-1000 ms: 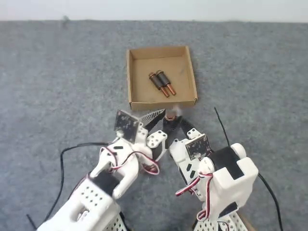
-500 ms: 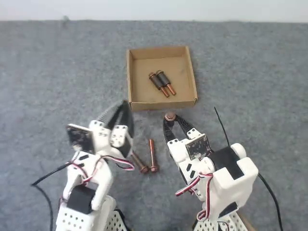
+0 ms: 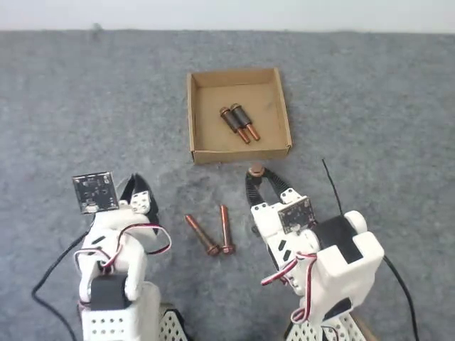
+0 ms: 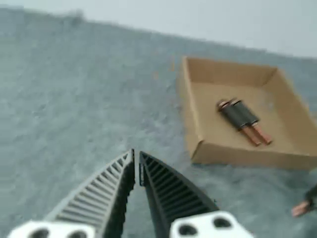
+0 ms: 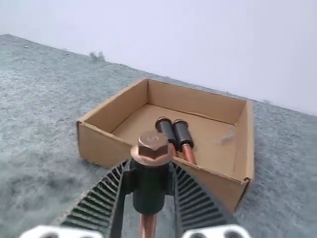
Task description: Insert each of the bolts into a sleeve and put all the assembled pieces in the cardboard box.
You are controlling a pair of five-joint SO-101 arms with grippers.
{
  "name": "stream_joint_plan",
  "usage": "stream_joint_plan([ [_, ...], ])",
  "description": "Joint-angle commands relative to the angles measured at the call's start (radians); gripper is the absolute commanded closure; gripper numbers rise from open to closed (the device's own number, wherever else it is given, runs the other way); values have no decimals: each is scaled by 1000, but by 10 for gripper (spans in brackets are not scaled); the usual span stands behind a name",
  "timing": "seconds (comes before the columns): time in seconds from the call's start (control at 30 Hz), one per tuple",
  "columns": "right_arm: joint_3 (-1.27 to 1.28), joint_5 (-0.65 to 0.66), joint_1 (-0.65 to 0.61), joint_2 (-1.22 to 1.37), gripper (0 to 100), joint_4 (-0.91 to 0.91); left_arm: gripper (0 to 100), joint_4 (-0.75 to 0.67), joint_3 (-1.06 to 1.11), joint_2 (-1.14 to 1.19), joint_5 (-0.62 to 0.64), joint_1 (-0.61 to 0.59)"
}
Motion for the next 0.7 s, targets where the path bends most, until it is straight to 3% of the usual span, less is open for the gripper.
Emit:
stream_joint_plan([
  [0.0,17,18,39,-35,992,-74,989,25,48,-20,-15,-51],
  [0.3,57,17,67,-162,992,10,988,74,120,-20,-195,-117],
  [0.67,38,17,116,-461,992,421,988,77,120,-18,-233,-121],
])
